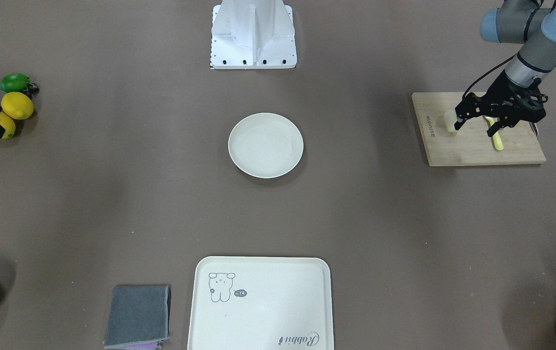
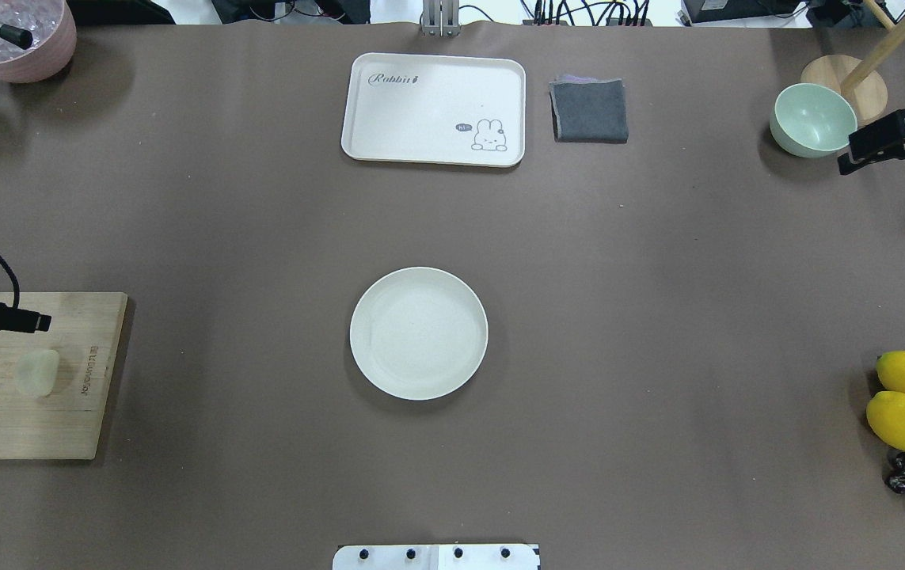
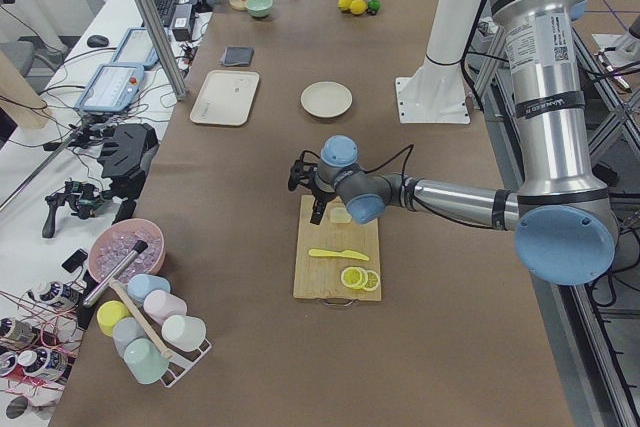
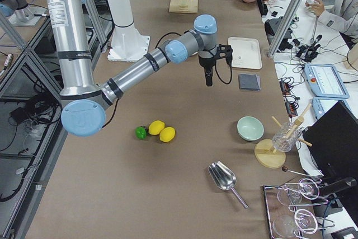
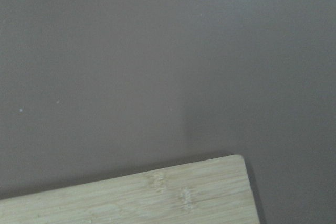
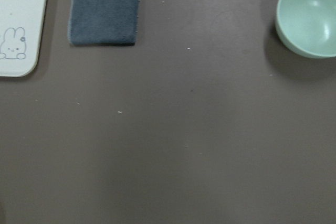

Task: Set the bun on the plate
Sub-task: 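Lift the right gripper away from the plate while the left gripper reaches toward the bun, then grasp the pale bun on the cutting board with the left gripper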

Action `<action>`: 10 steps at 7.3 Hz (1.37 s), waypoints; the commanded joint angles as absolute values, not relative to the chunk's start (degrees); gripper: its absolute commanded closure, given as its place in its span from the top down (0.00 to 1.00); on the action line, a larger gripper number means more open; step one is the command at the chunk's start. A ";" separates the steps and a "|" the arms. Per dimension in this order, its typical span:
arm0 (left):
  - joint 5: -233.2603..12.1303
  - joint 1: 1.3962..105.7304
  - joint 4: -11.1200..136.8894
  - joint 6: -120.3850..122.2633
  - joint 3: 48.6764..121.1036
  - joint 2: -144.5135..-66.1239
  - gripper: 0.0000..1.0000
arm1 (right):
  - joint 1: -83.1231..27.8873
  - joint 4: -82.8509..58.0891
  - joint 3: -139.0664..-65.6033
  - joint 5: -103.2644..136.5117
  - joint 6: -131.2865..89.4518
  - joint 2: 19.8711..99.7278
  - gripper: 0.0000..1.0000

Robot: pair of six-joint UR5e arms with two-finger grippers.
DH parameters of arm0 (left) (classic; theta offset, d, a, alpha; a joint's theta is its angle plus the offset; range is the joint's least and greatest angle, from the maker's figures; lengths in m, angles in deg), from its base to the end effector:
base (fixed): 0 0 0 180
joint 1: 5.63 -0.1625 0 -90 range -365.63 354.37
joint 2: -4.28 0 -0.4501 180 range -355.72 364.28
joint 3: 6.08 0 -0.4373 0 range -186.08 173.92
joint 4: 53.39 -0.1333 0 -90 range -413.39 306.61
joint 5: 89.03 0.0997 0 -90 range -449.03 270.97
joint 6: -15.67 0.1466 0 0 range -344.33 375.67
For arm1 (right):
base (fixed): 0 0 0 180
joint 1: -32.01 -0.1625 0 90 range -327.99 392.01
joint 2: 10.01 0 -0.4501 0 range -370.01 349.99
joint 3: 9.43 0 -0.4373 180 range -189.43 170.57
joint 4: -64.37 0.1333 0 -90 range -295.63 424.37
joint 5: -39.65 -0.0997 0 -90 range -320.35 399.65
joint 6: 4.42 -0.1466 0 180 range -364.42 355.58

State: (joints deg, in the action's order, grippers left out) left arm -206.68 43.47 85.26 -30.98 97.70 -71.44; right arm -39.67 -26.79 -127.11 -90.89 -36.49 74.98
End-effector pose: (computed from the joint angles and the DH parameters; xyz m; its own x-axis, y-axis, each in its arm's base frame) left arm 0.2712 -0.4127 0.6149 0.6219 0.2108 -0.7542 0.0224 0.9579 0.2862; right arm -0.1370 -0.5346 0.4175 0.6631 -0.0462 0.7471 -0.0993 0.9838 0.1490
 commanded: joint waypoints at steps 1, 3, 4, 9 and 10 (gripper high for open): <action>-206.02 39.91 92.21 -31.18 97.55 -66.32 0.89 | -46.11 -26.86 -126.94 -93.68 -27.02 79.72 1.00; -203.40 35.97 94.60 -37.27 97.46 -67.08 0.81 | -46.73 -26.78 -127.11 -93.68 -26.65 80.43 1.00; -199.03 31.94 94.96 -39.59 97.37 -67.44 0.81 | -47.00 -26.78 -127.11 -93.68 -26.65 80.78 1.00; -198.10 31.80 94.96 -39.70 98.41 -68.05 0.00 | -47.35 -26.78 -127.11 -93.77 -26.21 80.87 1.00; -198.97 31.81 94.79 -39.96 101.73 -68.15 0.00 | -47.53 -26.78 -127.20 -93.77 -26.21 80.87 1.00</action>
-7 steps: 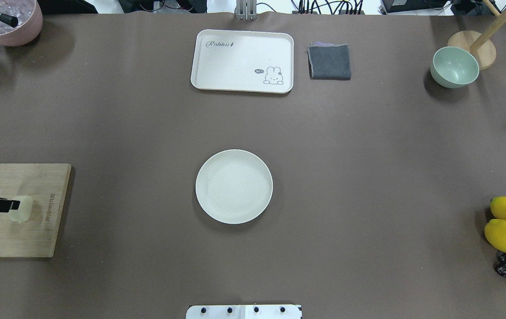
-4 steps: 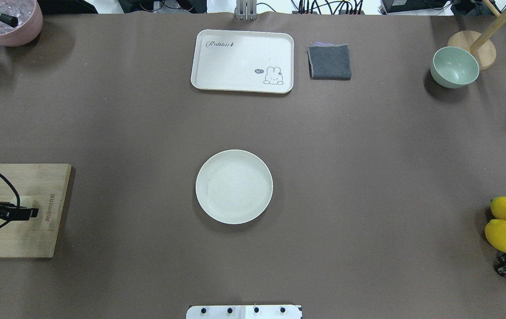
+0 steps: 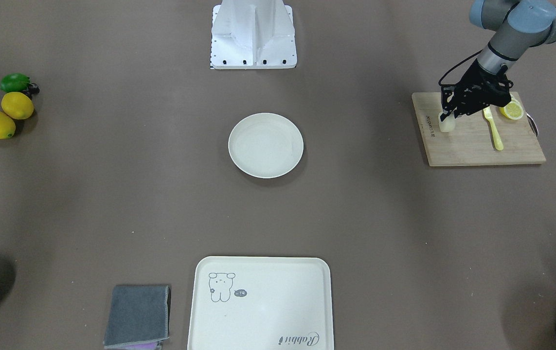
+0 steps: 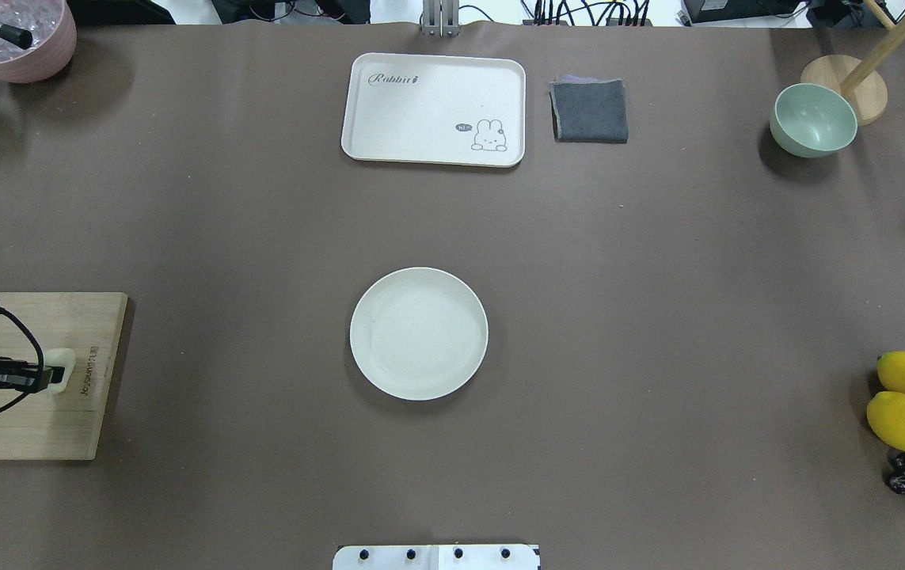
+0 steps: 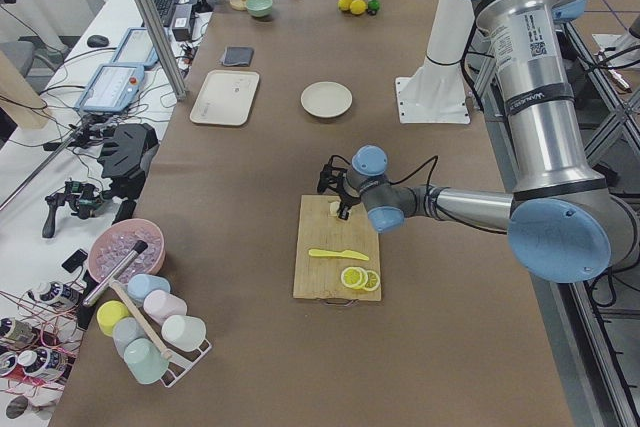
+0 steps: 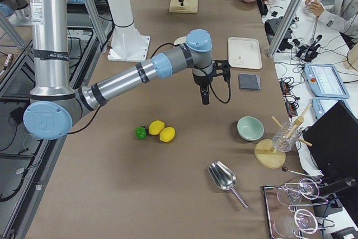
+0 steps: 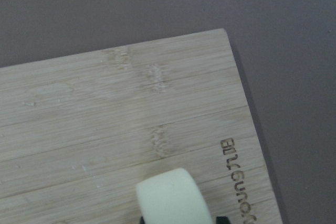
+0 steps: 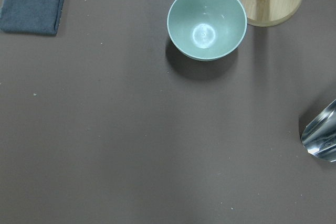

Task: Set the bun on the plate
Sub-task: 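Grasp the pale bun on the cutting board with the left gripper, then carry the bun with the left gripper and lower it onto the plate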

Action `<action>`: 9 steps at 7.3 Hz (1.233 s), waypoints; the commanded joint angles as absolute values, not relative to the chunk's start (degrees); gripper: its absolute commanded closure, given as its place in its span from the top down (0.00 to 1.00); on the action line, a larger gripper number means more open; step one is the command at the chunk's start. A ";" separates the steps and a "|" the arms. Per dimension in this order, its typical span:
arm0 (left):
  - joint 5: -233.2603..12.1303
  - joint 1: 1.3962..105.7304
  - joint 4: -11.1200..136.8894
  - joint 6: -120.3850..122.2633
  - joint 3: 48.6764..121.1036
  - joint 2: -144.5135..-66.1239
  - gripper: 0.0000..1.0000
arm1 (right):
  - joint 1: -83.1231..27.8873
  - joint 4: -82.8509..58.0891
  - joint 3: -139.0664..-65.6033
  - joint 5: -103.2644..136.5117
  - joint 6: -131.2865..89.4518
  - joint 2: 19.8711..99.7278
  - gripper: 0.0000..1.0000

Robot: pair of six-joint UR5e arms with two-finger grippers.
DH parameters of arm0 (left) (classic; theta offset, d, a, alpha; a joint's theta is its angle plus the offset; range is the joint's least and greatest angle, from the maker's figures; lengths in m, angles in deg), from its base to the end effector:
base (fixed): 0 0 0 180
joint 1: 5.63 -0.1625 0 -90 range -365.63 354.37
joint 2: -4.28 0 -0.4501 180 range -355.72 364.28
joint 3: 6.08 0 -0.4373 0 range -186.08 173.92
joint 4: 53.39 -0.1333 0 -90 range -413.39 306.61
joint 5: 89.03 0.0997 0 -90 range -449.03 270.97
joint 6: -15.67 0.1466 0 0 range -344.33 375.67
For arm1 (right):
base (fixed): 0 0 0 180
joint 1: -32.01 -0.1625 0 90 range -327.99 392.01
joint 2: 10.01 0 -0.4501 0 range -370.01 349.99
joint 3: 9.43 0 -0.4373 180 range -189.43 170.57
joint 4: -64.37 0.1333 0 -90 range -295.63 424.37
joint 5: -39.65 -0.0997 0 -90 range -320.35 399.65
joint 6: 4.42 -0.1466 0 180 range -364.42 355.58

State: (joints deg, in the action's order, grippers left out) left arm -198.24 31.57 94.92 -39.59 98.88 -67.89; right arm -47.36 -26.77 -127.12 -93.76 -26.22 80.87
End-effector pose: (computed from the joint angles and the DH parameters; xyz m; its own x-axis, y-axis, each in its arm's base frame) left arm 0.3225 -0.3516 0.6093 0.5737 0.2402 -0.7831 0.0343 0.9482 0.3159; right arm -0.0638 -0.5165 0.4681 0.6737 -0.0671 0.7360 -0.0904 0.9809 0.1722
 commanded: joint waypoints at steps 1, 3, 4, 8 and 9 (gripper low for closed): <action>-200.64 31.81 94.96 -43.36 102.02 -71.02 0.00 | -47.53 -26.69 -127.20 -93.77 -26.21 81.39 1.00; -200.22 31.02 94.61 -61.60 97.93 -86.09 0.00 | -47.88 -26.51 -127.38 -93.69 -26.21 81.75 1.00; -199.26 30.32 94.79 -64.63 95.02 -92.51 0.00 | -47.79 -26.51 -127.29 -93.68 -26.21 81.75 1.00; -180.65 16.02 94.09 -72.82 85.43 -113.64 0.00 | -47.97 -26.51 -128.25 -93.77 -26.21 82.71 1.00; -179.22 14.86 94.00 -72.84 83.76 -114.02 0.61 | -47.97 -26.43 -128.34 -93.77 -26.21 82.89 1.00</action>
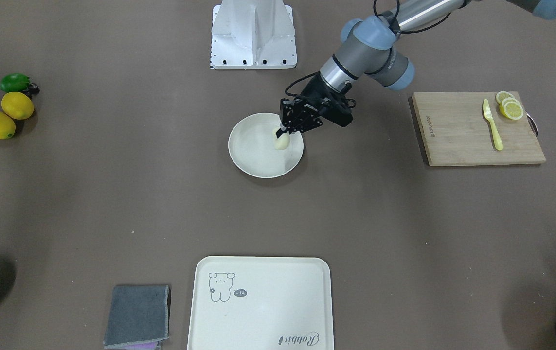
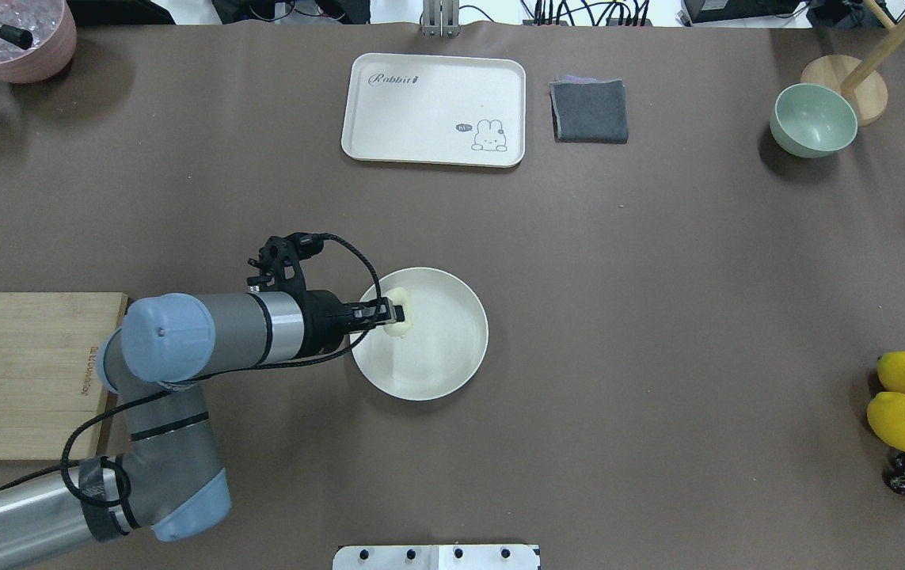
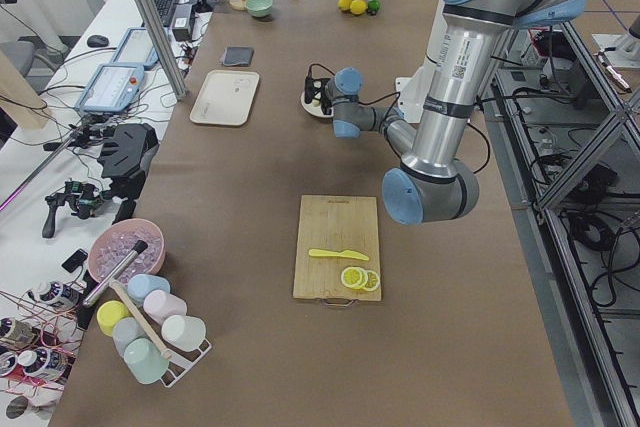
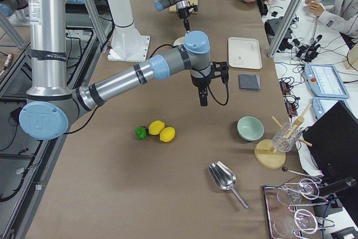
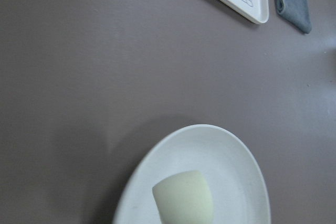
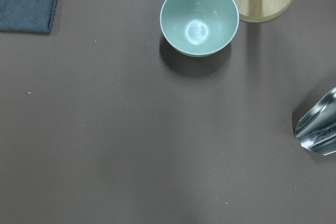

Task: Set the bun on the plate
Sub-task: 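Carry the bun with the left gripper and lower it onto the plate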

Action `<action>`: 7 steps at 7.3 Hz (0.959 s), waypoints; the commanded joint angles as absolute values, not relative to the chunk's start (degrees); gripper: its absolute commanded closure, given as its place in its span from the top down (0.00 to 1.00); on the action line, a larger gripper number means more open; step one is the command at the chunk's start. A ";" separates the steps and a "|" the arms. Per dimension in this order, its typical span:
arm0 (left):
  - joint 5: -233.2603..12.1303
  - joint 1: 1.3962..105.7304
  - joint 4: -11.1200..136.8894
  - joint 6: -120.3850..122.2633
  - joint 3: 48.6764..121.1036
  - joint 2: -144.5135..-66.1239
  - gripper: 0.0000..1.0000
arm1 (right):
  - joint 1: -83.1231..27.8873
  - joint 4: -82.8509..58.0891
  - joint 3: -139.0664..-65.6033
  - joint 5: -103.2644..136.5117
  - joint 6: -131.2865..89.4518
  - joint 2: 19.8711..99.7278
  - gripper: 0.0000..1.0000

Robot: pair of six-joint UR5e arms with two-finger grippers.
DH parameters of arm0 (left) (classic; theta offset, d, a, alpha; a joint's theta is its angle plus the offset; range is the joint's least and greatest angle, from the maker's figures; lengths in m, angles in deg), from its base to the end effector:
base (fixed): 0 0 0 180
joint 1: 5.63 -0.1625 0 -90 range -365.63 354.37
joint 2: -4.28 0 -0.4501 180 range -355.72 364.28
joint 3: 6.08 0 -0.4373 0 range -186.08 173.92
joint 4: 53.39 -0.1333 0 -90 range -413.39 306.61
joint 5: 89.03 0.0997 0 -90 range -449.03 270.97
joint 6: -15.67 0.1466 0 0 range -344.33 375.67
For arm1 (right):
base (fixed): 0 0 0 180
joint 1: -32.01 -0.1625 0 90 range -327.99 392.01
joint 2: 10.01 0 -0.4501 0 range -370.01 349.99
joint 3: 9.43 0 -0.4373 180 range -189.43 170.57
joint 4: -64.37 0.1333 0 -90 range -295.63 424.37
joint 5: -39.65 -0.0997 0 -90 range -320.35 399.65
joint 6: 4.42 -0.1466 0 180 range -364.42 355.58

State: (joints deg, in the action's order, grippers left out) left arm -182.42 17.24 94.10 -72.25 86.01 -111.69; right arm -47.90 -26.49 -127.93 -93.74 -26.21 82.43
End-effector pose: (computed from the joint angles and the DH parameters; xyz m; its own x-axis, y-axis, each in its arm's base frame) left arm 0.6303 -0.4011 0.2734 0.0836 0.0041 -0.9965 0.3308 0.9432 0.0316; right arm -0.0571 -0.5071 0.4740 0.6756 -0.0549 0.7352 -0.0994 0.9813 0.1646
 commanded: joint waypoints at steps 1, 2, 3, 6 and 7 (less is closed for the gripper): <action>-178.86 14.76 93.74 -72.58 83.66 -113.94 0.97 | -47.97 -26.43 -128.34 -93.69 -26.21 83.41 1.00; -178.77 14.85 92.08 -72.57 83.92 -113.59 0.97 | -48.05 -26.43 -128.43 -93.68 -26.21 83.59 1.00; -178.77 14.93 91.54 -72.49 84.44 -113.76 0.98 | -48.14 -26.43 -128.43 -93.68 -26.13 83.60 1.00; -181.30 17.21 63.64 -67.96 103.34 -113.41 0.98 | -50.51 -26.51 -127.82 -93.77 -20.70 85.70 1.00; -185.84 21.22 56.19 -64.61 108.04 -113.06 0.98 | -51.21 -26.51 -127.64 -93.69 -19.89 86.31 1.00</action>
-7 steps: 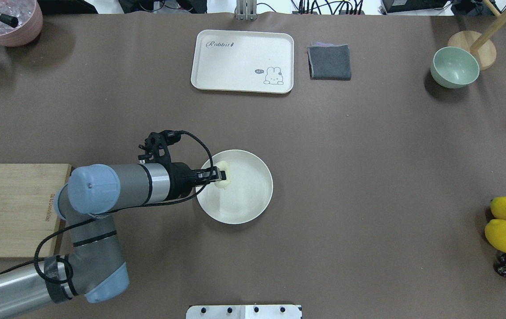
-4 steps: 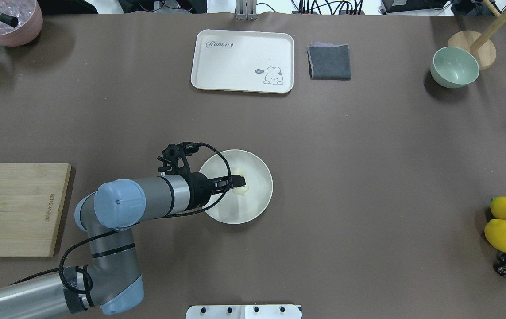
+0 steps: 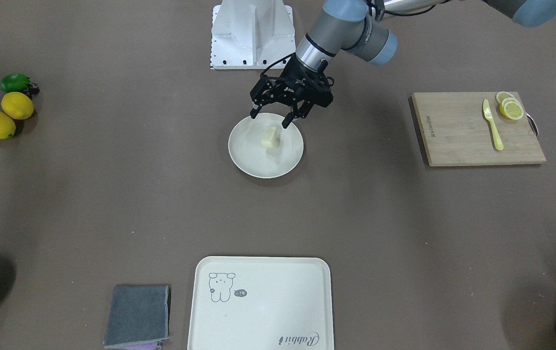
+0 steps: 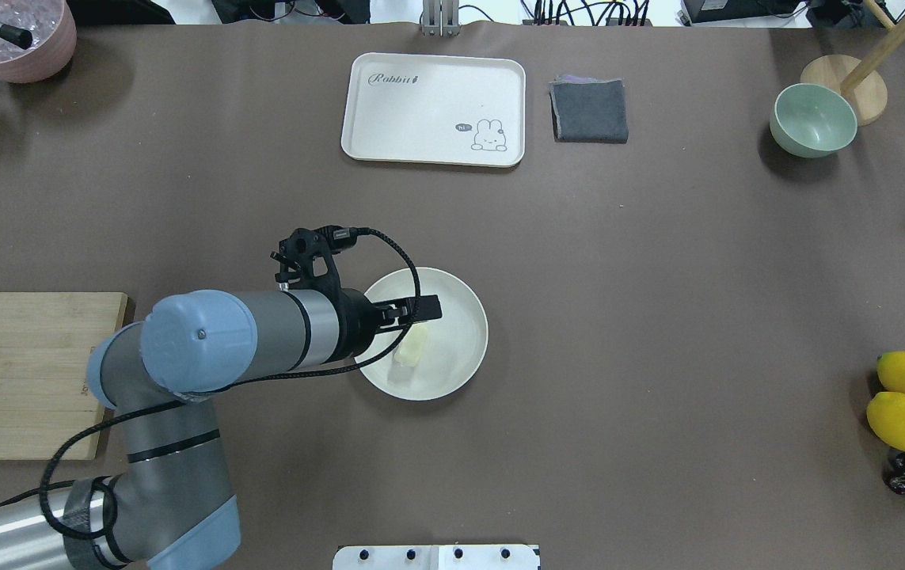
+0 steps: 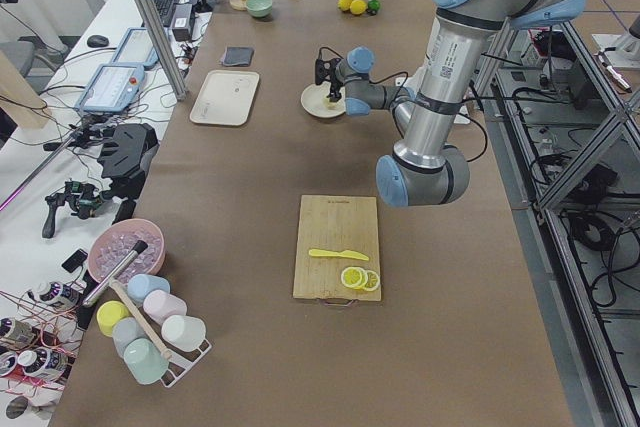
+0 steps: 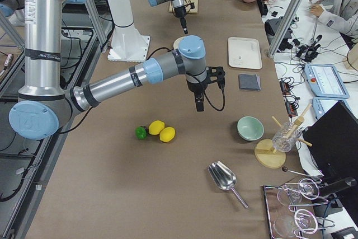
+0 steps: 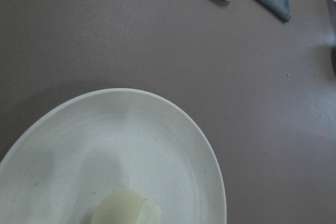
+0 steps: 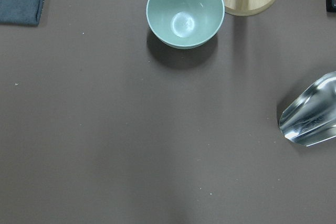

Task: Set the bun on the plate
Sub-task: 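Open the left gripper and withdraw it away from the plate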

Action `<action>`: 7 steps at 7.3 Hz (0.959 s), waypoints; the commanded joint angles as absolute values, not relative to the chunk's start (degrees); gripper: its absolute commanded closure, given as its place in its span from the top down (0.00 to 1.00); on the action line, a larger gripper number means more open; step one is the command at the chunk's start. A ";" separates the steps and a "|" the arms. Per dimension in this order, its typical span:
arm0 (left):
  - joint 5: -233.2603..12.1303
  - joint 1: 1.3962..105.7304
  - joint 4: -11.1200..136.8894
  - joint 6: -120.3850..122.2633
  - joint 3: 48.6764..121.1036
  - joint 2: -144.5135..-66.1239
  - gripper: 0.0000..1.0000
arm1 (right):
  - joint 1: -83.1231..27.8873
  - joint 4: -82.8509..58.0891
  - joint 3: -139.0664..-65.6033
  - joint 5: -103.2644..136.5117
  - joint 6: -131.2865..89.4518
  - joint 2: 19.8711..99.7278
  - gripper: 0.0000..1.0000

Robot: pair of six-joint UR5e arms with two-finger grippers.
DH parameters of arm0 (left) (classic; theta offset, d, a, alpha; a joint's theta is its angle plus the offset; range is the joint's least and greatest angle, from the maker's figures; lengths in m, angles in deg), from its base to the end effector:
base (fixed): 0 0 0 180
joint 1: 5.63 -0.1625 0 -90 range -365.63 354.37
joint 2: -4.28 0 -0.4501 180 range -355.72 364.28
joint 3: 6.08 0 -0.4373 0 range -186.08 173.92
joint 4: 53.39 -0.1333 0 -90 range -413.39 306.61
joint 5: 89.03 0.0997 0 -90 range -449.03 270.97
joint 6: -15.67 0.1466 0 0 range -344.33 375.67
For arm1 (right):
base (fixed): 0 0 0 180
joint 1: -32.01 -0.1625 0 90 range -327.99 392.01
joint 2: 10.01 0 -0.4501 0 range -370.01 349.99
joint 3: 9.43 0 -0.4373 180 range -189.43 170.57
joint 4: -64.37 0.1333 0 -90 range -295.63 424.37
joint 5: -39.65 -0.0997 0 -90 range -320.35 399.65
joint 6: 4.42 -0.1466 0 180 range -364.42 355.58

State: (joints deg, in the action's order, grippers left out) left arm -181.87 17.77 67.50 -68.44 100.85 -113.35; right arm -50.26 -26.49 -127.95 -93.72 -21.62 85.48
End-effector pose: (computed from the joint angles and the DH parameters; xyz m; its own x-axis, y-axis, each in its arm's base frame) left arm 0.5805 -0.3885 0.1947 0.2655 -0.0032 -0.9641 0.3271 0.9410 0.0869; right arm -0.0338 -0.4918 0.5005 0.6917 -0.0673 0.7191 -0.0837 0.9815 0.1724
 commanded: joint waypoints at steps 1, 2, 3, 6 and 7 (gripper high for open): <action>-191.80 27.35 52.99 -61.44 109.40 -111.14 0.98 | -52.00 -26.60 -127.12 -93.68 -18.75 86.84 1.00; -198.30 34.55 52.26 -53.14 109.76 -107.30 0.98 | -54.45 -26.86 -126.24 -93.77 -13.78 87.98 1.00; -206.55 42.36 52.34 -39.40 109.59 -102.39 0.98 | -56.65 -26.95 -124.58 -93.86 -9.82 89.12 1.00; -219.86 65.56 41.71 3.20 102.92 -95.39 0.98 | -58.77 -30.80 -124.04 -94.30 -8.55 88.61 1.00; -220.25 72.96 27.69 18.24 103.17 -97.39 0.98 | -59.21 -34.91 -123.95 -95.60 -4.89 88.34 1.00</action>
